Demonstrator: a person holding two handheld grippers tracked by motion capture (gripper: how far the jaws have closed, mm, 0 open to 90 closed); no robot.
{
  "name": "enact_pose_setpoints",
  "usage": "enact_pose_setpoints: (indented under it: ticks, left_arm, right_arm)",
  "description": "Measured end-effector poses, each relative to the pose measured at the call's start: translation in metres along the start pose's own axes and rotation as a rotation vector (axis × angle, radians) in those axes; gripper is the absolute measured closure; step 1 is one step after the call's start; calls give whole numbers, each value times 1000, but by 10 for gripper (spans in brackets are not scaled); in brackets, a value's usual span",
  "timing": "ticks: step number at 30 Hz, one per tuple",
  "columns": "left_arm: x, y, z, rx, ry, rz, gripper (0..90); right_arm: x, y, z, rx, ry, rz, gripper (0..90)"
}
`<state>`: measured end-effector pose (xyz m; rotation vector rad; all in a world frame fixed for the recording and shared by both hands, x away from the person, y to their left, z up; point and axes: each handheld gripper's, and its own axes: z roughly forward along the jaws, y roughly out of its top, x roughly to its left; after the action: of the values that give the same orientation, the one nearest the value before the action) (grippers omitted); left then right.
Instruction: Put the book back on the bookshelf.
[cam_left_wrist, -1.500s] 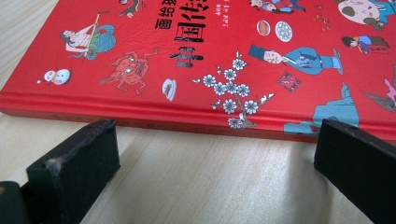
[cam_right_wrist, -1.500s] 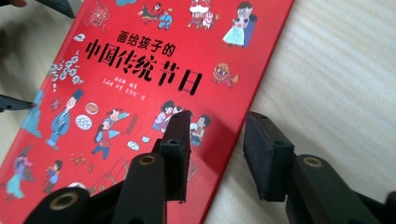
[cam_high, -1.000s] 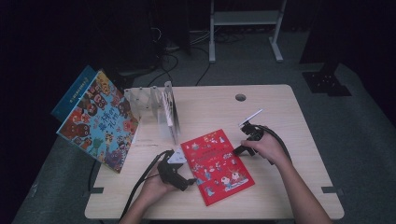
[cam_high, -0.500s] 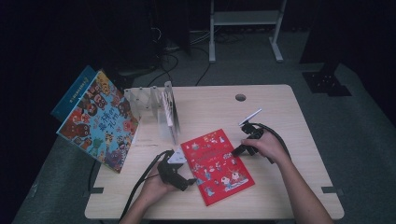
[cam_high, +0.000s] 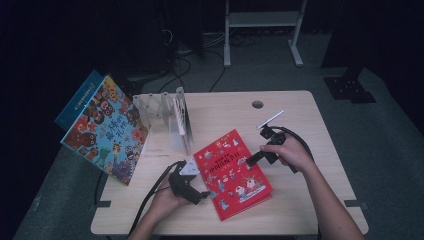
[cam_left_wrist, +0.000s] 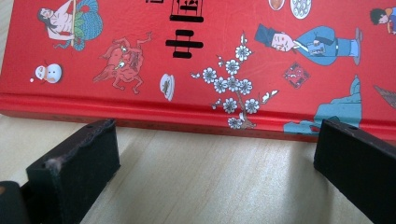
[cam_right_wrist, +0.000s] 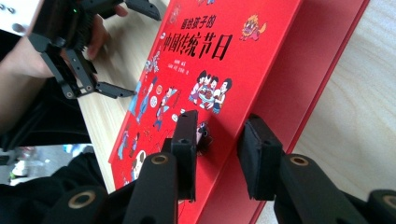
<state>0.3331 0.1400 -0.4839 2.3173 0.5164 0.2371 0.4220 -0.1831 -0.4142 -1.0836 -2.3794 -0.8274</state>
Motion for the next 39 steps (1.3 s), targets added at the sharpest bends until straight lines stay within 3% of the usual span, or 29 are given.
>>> enact_pose_setpoints:
  ticks: [1,3,9,15,19,22,28,32,39]
  left_arm:
    - [0,0,0,0,1,3,0]
    - [0,0,0,0,1,4,0]
    - [0,0,0,-5,0,3,0]
    - [0,0,0,-6,-1,2,0]
    - [0,0,0,-2,-2,3,0]
    - [1,0,0,1,-3,4,0]
    - [1,0,0,1,-3,5,0]
    - [0,0,0,2,-2,6,0]
    - [1,0,0,0,0,8,0]
  right_arm:
    - [3,2,1,10,30,1,673]
    - [5,4,1,10,39,0,671]
    - [18,18,8,44,31,-5,665]
    - [26,28,8,40,32,-10,704]
    - [41,37,5,69,11,-17,730]
    - [57,46,4,113,-34,-21,742]
    - [67,55,14,144,-77,6,752]
    - [71,58,14,126,-42,23,802]
    - [81,61,14,128,-74,13,803]
